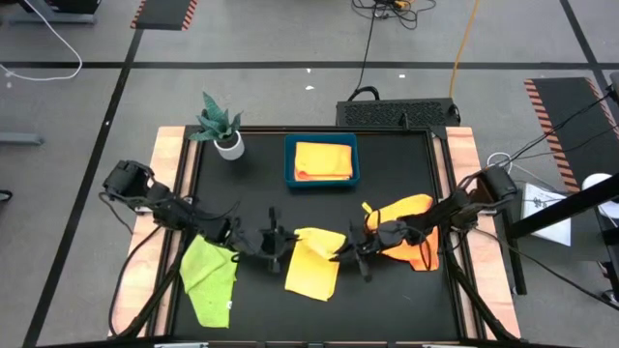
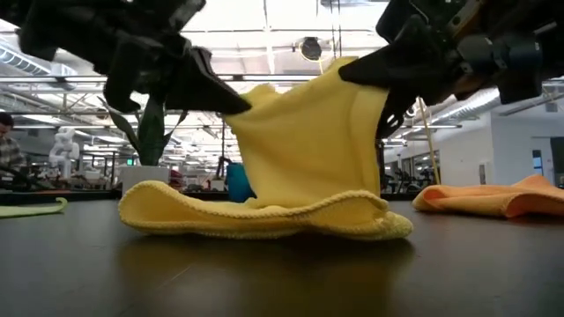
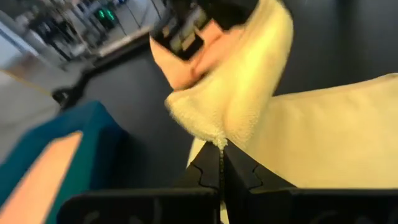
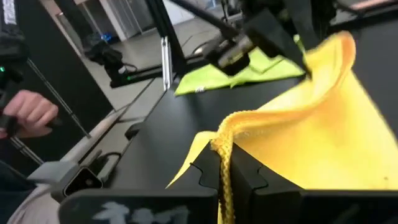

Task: Fold microfiber towels
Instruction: Fold the yellow microfiber cloth into the blue bin

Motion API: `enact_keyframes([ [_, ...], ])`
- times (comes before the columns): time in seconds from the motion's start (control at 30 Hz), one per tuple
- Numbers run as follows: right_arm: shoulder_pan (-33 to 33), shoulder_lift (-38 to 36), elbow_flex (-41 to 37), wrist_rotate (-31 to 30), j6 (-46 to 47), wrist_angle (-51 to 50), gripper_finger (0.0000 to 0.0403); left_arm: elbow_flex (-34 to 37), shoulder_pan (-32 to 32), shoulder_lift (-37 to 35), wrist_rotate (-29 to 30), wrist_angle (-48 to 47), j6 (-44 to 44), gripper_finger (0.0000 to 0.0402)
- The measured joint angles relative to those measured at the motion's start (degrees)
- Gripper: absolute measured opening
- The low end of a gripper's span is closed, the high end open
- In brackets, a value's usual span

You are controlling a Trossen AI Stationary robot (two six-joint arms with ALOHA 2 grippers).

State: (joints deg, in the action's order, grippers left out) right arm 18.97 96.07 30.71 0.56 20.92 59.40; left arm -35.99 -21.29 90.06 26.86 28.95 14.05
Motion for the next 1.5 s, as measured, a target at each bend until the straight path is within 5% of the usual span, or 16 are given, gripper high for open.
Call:
enact_keyframes([
  [0.33,-1.4,-6.8,-0.9,-5.4,-5.5,-4.3,0.0,-0.1,3.9,-0.5,4.7,5.5,21.7,0.0001],
  [0.6,-3.0,-15.6,-2.5,-15.0,-7.7,-16.6,0.0,-0.1,14.5,-0.2,-2.9,7.1,21.0,0.0001],
  [0.83,-3.5,-14.4,-2.7,-14.0,-6.4,-16.6,0.0,-0.2,17.2,0.0,-9.1,6.7,19.9,0.0],
  [1.1,-2.1,-6.2,-2.7,-4.8,-1.8,-7.9,0.0,-0.1,8.5,0.0,-6.5,2.5,14.4,0.0],
  [1.5,3.5,9.3,4.9,-1.8,0.3,1.7,0.0,-0.1,-8.1,0.2,5.4,-4.0,2.2,0.0],
])
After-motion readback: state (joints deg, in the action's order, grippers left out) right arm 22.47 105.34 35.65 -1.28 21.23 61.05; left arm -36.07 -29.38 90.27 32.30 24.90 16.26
